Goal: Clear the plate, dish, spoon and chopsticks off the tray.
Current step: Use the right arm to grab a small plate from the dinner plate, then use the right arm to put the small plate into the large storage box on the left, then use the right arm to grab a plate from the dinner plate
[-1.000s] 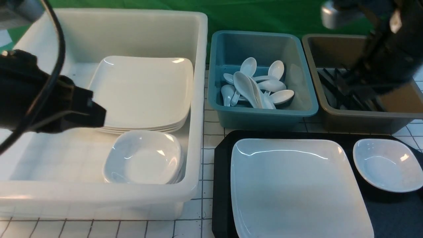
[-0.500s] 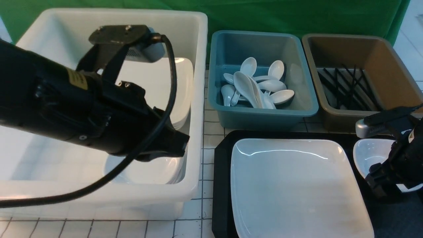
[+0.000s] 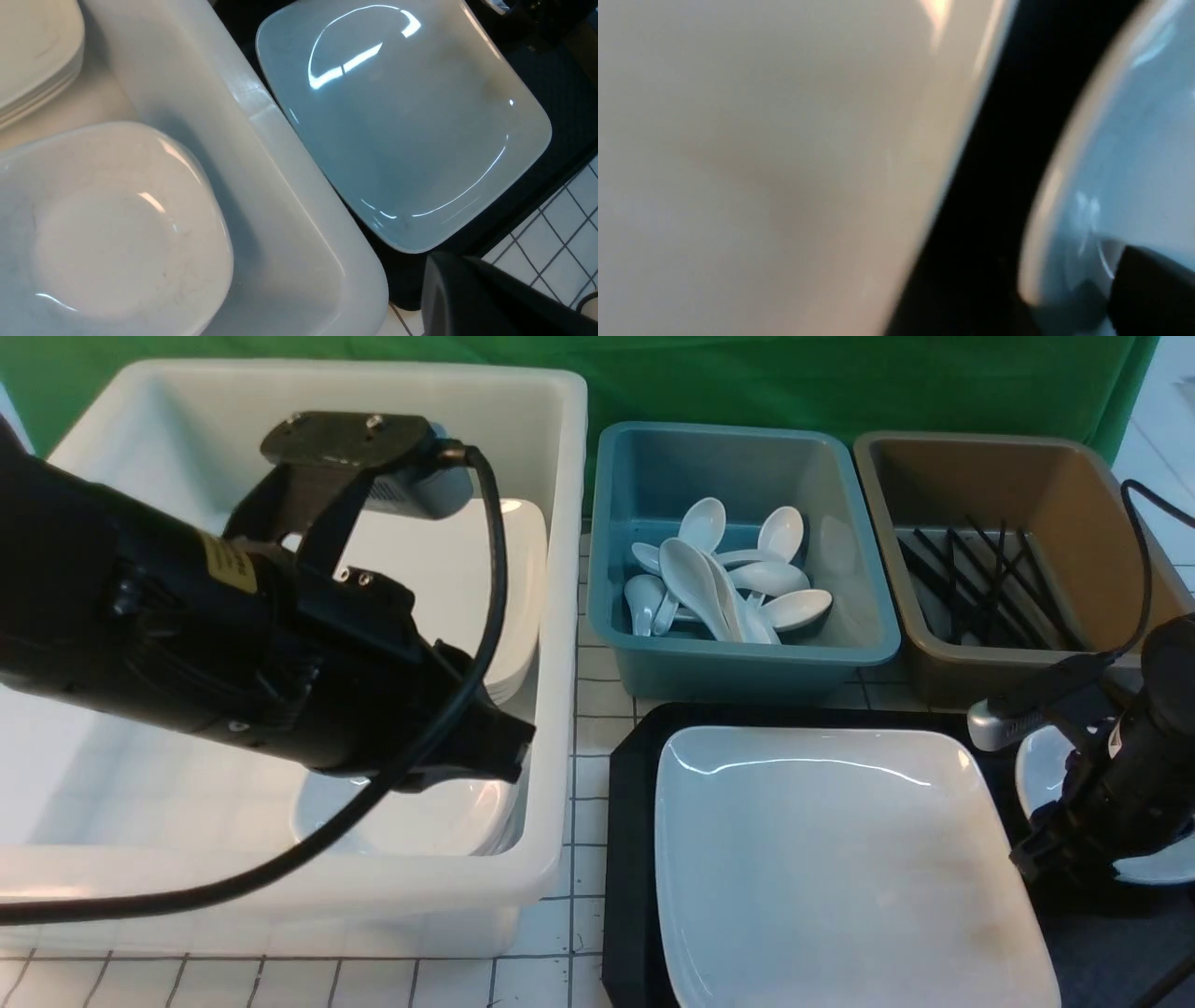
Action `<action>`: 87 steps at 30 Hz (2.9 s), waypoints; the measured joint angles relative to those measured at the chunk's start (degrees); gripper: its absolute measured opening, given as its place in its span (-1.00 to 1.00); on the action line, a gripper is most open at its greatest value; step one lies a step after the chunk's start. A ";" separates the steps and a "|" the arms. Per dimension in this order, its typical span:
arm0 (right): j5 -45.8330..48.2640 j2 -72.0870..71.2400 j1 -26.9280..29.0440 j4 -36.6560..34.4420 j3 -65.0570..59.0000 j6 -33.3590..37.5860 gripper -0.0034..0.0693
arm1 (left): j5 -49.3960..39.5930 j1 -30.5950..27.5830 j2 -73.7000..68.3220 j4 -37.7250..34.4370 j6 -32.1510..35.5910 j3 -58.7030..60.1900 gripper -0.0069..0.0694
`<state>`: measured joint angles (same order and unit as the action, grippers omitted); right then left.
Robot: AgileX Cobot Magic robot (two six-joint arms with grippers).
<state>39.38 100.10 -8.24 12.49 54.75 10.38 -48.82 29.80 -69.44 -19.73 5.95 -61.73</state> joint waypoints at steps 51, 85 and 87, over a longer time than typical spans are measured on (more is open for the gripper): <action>4.47 13.38 -45.66 -27.37 45.25 9.04 -0.51 | -8.57 -33.29 10.31 4.79 -1.34 -1.96 -0.82; 23.32 -13.84 7.46 -21.06 17.71 -1.19 -0.70 | 2.55 3.25 -2.42 -7.18 5.69 -1.96 -0.81; 20.10 -13.05 11.50 -26.52 13.50 2.04 -0.45 | 4.72 6.10 -5.00 -7.18 5.69 -1.96 -0.81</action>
<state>59.48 87.05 3.26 -14.03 68.25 12.43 -44.09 35.90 -74.45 -26.91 11.64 -63.69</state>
